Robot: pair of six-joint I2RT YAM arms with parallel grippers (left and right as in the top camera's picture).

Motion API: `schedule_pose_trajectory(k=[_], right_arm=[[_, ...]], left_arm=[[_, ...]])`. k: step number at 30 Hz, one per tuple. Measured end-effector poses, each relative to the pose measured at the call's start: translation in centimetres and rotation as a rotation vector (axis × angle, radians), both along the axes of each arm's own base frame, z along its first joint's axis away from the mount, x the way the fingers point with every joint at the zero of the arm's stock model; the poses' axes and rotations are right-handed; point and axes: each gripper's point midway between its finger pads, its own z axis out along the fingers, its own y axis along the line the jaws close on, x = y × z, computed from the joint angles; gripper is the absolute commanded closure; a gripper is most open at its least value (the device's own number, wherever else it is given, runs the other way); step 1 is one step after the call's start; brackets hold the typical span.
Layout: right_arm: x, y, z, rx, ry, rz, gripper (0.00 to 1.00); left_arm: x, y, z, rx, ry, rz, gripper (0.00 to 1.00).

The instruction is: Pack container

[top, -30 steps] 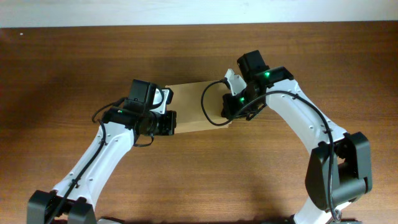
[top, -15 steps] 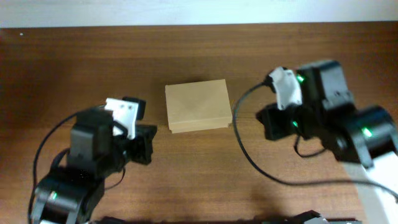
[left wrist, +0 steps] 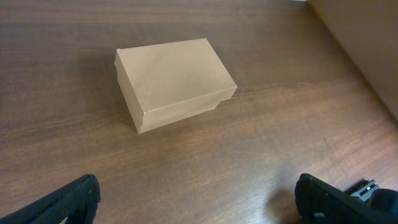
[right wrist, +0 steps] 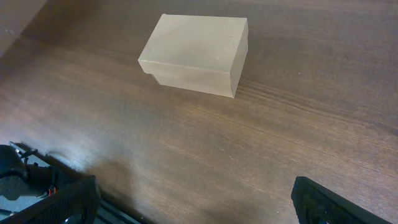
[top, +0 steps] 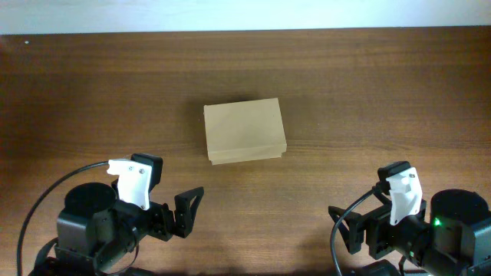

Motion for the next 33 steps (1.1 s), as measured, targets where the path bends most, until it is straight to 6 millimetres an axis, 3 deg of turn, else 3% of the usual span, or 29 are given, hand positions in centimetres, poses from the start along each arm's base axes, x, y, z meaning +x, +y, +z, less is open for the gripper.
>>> schedule_pose_trajectory(k=[10, 13, 16, 18, 21, 28, 30, 33], right_arm=[[0.0, 0.0, 0.0, 0.000, 0.000, 0.000, 0.01], [0.0, 0.0, 0.0, 0.000, 0.001, 0.000, 0.01], [0.0, 0.0, 0.0, 0.000, 0.001, 0.000, 0.01], [0.0, 0.0, 0.0, 0.000, 0.001, 0.000, 0.01], [0.0, 0.0, -0.1, -0.001, 0.002, -0.001, 0.01], [0.0, 0.0, -0.1, -0.001, 0.005, -0.001, 0.01], [0.0, 0.0, -0.1, -0.001, 0.004, -0.001, 0.01], [0.0, 0.0, -0.1, -0.001, 0.004, -0.001, 0.01]], left_arm=[[0.1, 0.5, -0.2, 0.033, -0.006, 0.015, 0.01], [0.3, 3.2, 0.2, 0.143, -0.111, 0.088, 0.01], [-0.8, 6.3, 0.3, 0.252, -0.273, 0.181, 0.01], [-1.3, 7.9, -1.9, 0.299, -0.376, 0.251, 0.01], [-0.2, 8.4, -6.4, 0.318, -0.425, 0.274, 0.01], [3.9, 6.4, -15.1, 0.273, -0.471, 0.171, 0.01], [3.9, 5.7, -16.3, 0.264, -0.453, 0.135, 0.01], [3.8, 5.1, -16.1, 0.260, -0.465, 0.110, 0.01]])
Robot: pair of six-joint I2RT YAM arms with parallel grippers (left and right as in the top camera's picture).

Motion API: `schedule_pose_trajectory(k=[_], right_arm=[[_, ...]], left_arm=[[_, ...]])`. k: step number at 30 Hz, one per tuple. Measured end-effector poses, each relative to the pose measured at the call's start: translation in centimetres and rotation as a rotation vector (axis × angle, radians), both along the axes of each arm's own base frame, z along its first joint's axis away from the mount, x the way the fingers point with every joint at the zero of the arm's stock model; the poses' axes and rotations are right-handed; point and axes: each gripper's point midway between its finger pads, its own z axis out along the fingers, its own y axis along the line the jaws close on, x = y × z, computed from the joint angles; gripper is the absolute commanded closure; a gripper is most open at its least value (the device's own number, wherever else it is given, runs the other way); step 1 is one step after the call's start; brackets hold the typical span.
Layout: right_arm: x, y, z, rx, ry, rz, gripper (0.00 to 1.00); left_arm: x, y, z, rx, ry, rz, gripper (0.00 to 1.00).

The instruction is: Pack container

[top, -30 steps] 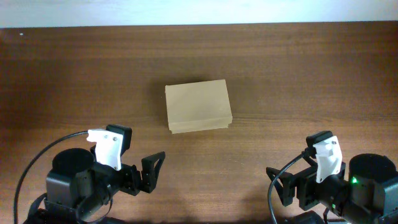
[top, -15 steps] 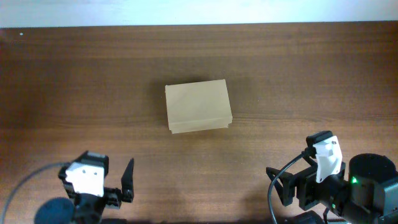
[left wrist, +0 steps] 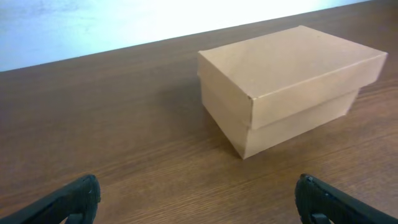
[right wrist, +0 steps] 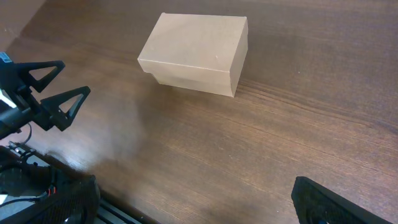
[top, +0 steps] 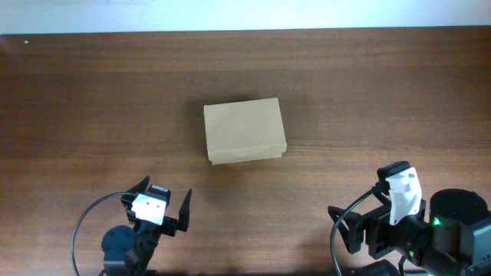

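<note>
A closed tan cardboard box (top: 244, 132) with a lid sits on the wooden table (top: 368, 92), a little left of centre. My left gripper (top: 162, 201) is open and empty. It stands near the front edge and points at the box, which shows ahead in its wrist view as the box (left wrist: 292, 87). Only the tips of its fingers (left wrist: 74, 199) show there. My right gripper (right wrist: 196, 208) is open and empty at the front right, looking over the box (right wrist: 196, 53) from a distance. No items to pack are in view.
Black cables loop round both arm bases at the front edge (top: 77, 238). A pale wall runs along the table's far edge (top: 245, 15). The left gripper (right wrist: 46, 93) shows at the left of the right wrist view.
My left arm has turned and moved: its gripper lay low pointing right, and now stands open facing the box from a lower angle. The right arm and the box have not moved.
</note>
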Motion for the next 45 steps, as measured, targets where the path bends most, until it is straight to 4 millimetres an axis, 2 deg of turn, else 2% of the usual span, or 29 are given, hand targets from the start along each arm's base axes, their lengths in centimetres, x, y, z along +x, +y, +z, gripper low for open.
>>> schedule_pose_trajectory(k=[7, 14, 18, 21, 24, 27, 30, 31, 36, 40, 45], right_arm=[[-0.3, -0.1, 0.3, 0.006, -0.018, 0.000, 0.01], [-3.3, -1.1, 2.2, 0.055, -0.161, 0.000, 0.01], [-4.2, -1.6, 1.7, 0.038, -0.158, -0.002, 0.01], [-2.9, -2.4, 1.3, -0.003, -0.214, -0.047, 0.01], [-0.6, -2.5, -0.9, -0.048, -0.357, -0.053, 0.01], [0.8, -2.8, -4.6, -0.079, -0.447, -0.072, 0.01], [1.9, -3.3, -8.0, -0.099, -0.487, -0.109, 0.01], [2.7, -3.3, -9.7, -0.113, -0.489, -0.123, 0.01], [5.9, -3.3, -15.3, -0.159, -0.472, -0.163, 0.01], [6.8, -3.1, -18.1, -0.170, -0.455, -0.166, 0.01], [6.9, -3.3, -17.9, -0.174, -0.463, -0.180, 0.01]], left_arm=[[0.0, -0.1, -0.1, 0.004, 0.002, -0.002, 0.01], [0.0, 0.0, -0.1, 0.006, 0.002, 0.002, 0.01], [0.0, 0.0, -0.1, 0.005, 0.002, 0.002, 0.01], [0.0, 0.0, -0.1, 0.005, 0.002, 0.002, 0.01], [0.0, 0.0, -0.1, 0.006, 0.003, 0.003, 0.01], [0.0, 0.0, -0.1, 0.006, 0.002, 0.003, 0.01], [0.0, 0.0, -0.1, 0.006, 0.002, 0.003, 0.01], [0.0, 0.0, -0.1, 0.006, 0.002, 0.003, 0.01], [0.0, 0.0, -0.1, 0.006, 0.001, 0.003, 0.01], [0.0, 0.0, -0.1, 0.006, 0.001, 0.003, 0.01], [0.0, 0.0, -0.1, 0.006, 0.001, 0.003, 0.01]])
